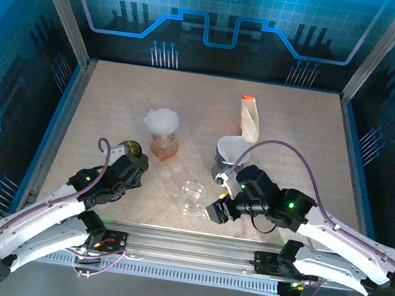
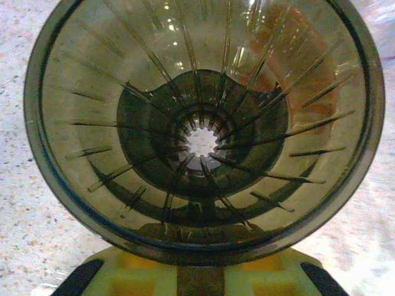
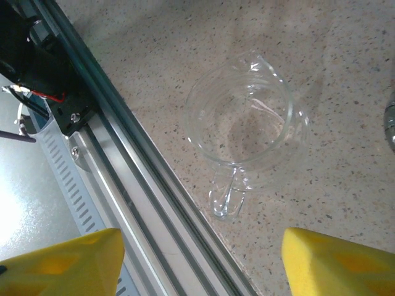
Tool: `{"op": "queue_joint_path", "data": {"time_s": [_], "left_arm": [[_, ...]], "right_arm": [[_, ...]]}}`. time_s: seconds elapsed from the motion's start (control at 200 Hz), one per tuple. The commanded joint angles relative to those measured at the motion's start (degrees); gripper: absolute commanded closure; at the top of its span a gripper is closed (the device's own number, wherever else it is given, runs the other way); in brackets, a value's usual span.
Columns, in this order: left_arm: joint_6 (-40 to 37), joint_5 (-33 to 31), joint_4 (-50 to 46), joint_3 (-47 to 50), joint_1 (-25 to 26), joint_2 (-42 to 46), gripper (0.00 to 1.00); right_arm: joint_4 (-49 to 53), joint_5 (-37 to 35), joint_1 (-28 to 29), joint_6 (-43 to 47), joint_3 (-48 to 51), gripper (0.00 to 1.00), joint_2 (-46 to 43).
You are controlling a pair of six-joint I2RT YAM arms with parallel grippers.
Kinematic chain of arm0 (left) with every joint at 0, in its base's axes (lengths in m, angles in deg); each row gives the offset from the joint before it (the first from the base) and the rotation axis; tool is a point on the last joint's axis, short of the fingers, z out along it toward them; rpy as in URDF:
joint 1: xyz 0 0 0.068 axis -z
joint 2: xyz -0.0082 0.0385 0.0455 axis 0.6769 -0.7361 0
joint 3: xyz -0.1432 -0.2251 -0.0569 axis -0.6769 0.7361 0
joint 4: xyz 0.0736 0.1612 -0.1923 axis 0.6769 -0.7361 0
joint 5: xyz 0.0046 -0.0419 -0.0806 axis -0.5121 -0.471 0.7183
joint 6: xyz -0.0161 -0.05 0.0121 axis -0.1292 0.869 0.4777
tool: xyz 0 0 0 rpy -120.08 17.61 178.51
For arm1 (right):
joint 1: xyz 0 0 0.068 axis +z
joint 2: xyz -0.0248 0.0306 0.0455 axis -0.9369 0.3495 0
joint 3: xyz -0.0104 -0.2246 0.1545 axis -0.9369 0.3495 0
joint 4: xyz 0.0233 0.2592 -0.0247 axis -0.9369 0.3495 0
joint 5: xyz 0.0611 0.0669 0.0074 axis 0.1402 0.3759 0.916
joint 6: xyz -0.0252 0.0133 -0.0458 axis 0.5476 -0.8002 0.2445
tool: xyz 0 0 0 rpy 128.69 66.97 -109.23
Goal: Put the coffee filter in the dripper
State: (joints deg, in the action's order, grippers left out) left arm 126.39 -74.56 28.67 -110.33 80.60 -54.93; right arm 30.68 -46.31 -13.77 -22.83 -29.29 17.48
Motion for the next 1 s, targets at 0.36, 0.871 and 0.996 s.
{"op": "queue_joint_path", "data": {"time_s": [0.36, 0.871, 0.996], "left_arm": [[-14.53, 4.58, -0.32, -10.30, 18.72, 3.17, 1.00], [-23.56, 6.20, 10.81, -11.37, 30.33, -8.92, 1.00], [-24.31, 6.67, 11.59, -11.35, 30.79, -10.17, 1.00]], "right_arm": [[2.07, -2.98, -6.14, -0.06, 1.78, 0.31, -4.92], [5.87, -2.44, -12.91, -0.28, 3.11, 0.31, -9.95], [6.58, -2.35, -13.77, -0.26, 3.11, 0.31, -10.89]]}}
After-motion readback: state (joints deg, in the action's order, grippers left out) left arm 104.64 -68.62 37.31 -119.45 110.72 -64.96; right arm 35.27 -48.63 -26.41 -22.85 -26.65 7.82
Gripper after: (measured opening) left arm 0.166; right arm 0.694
